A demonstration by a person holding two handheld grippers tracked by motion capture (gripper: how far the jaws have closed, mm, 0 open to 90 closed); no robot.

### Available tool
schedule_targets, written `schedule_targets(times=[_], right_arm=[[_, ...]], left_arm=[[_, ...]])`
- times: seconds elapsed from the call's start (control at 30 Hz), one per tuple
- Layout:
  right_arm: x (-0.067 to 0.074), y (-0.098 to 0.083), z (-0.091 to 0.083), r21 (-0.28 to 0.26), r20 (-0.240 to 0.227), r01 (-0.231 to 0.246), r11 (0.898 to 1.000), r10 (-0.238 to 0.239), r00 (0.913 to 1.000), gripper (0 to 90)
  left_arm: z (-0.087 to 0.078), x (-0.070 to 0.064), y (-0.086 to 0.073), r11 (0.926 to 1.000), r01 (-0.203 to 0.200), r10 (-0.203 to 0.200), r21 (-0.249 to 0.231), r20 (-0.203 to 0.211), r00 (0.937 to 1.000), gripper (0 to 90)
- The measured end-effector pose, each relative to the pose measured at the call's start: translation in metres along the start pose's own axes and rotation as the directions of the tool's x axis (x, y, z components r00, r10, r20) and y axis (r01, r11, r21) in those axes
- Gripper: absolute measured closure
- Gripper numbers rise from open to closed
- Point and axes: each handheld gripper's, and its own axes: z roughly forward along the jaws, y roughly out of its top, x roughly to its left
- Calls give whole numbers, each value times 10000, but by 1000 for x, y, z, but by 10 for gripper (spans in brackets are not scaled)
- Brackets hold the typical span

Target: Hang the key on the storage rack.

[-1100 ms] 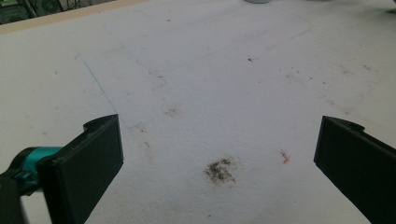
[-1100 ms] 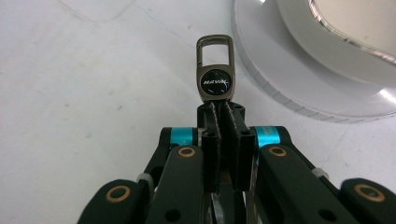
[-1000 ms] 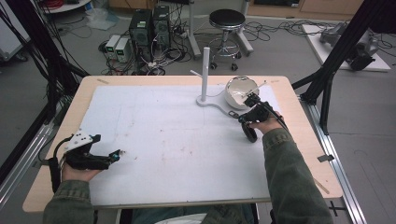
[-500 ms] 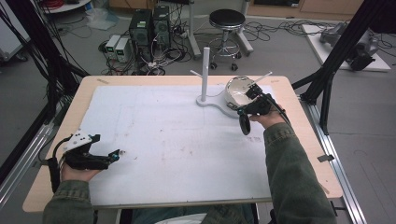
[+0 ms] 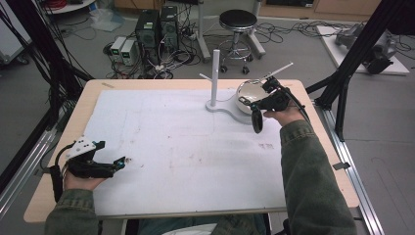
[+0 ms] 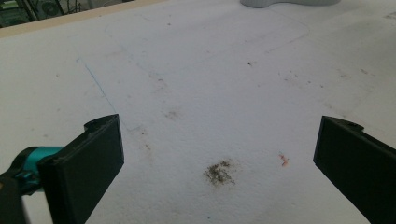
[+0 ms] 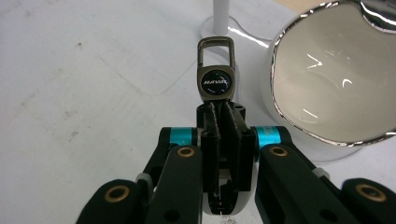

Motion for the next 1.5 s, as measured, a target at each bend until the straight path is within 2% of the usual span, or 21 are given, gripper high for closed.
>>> schedule_targets(times=[0.3, 0.57, 0.93, 1.1, 1.2, 1.5], right_arm=[[5, 22, -1, -91, -104, 100, 9999, -101, 9999, 849], [14, 38, 8, 251, -243, 395, 9989, -389, 9989, 848], [24, 58, 8, 140, -375, 616, 9980, -610, 9974, 846], [27, 66, 5, 34, -258, 591, 9982, -589, 9979, 844], [29, 73, 1, 37, -51, 779, 9970, -779, 9969, 843], [36, 89, -2, -65, 59, 992, 9950, -992, 9950, 842]], left_arm=[[0, 1, 0, 10000, 3, -3, -2, -19, 10000, 21], [-1, 0, 0, 10000, -22, 22, -32, -11, 10000, 21], [-1, 0, 0, 10000, -14, 14, 1, -6, 10000, 21], [-1, 0, 0, 10000, -15, 15, 1, 0, 10000, 21], [0, 1, 0, 10000, -3, 3, -1, 2, 10000, 21], [-1, 0, 0, 10000, -9, 9, -12, 16, 10000, 20]])
